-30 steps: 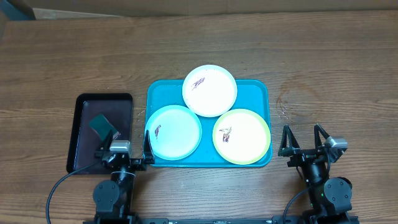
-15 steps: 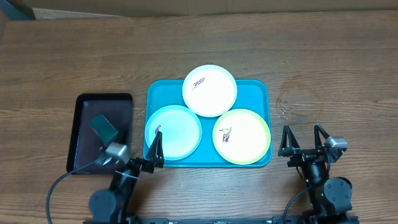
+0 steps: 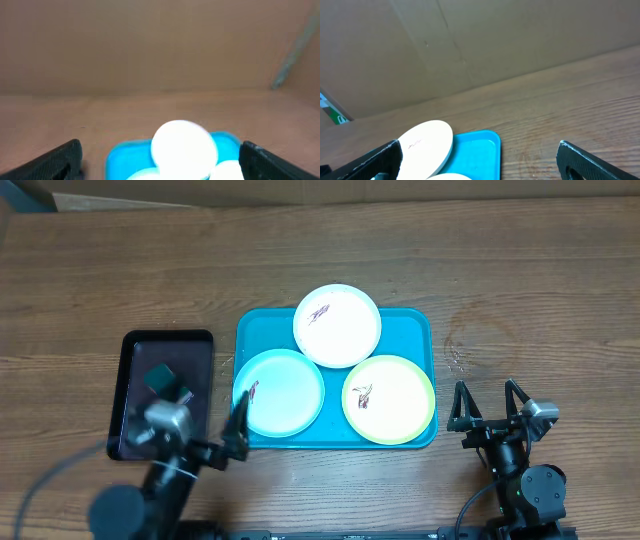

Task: Clean dirty plates on tray and stack at the side
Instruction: 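Move the left gripper to the black tray and grasp the green sponge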

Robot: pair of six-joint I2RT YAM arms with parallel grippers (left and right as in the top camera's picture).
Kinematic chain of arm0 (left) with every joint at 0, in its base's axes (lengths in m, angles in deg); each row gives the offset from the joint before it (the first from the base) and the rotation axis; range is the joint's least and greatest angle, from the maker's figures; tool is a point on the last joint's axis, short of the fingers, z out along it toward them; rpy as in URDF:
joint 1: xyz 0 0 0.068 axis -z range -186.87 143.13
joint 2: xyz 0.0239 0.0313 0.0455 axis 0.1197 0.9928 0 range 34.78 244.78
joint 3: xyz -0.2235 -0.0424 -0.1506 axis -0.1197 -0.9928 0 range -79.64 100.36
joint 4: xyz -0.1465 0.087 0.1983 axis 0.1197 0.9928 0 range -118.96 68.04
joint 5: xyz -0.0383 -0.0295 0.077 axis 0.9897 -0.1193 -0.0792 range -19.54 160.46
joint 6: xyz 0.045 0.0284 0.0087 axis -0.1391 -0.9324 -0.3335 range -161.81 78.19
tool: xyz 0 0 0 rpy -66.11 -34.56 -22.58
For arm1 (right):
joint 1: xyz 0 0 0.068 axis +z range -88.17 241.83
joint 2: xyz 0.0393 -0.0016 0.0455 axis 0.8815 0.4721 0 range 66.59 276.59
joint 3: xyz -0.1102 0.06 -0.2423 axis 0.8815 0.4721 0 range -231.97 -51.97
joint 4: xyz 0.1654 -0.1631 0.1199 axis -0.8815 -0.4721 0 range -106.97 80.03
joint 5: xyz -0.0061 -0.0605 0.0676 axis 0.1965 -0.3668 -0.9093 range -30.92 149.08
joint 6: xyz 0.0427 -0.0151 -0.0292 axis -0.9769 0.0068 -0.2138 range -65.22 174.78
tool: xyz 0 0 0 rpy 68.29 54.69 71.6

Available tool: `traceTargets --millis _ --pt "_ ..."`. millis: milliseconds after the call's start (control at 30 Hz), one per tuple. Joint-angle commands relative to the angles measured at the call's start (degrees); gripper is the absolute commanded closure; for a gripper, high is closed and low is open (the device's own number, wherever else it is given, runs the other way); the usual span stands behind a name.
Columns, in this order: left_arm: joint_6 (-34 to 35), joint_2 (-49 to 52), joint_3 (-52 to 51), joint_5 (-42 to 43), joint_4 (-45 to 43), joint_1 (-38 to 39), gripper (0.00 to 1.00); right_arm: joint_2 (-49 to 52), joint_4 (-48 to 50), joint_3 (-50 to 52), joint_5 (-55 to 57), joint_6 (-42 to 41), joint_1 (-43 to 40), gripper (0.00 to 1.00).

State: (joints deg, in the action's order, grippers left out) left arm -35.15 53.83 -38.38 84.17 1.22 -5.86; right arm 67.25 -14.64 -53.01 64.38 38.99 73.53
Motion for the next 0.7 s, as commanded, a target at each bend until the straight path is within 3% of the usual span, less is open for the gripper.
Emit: traceTargets --millis 0,167,400,667 --pt "-3.85 11.82 11.78 -7.15 8.31 -0.33 0.0 -0.48 0.28 0.59 -0.07 0.44 -0.2 0.0" --pt "-5.81 23.1 21.55 -6.14 17.66 -0.44 0.0 -0.48 0.28 0.59 -0.07 0.44 -0.2 0.0" --pt "3.96 43.01 38.12 -22.43 35.56 -4.63 0.0 -0.48 0.28 0.59 -0.07 0.44 -0.2 0.0" --pt "5.84 57.22 39.52 -17.18 38.47 -7.65 0.0 -0.48 0.28 0.59 -0.07 0.44 -0.2 0.0"
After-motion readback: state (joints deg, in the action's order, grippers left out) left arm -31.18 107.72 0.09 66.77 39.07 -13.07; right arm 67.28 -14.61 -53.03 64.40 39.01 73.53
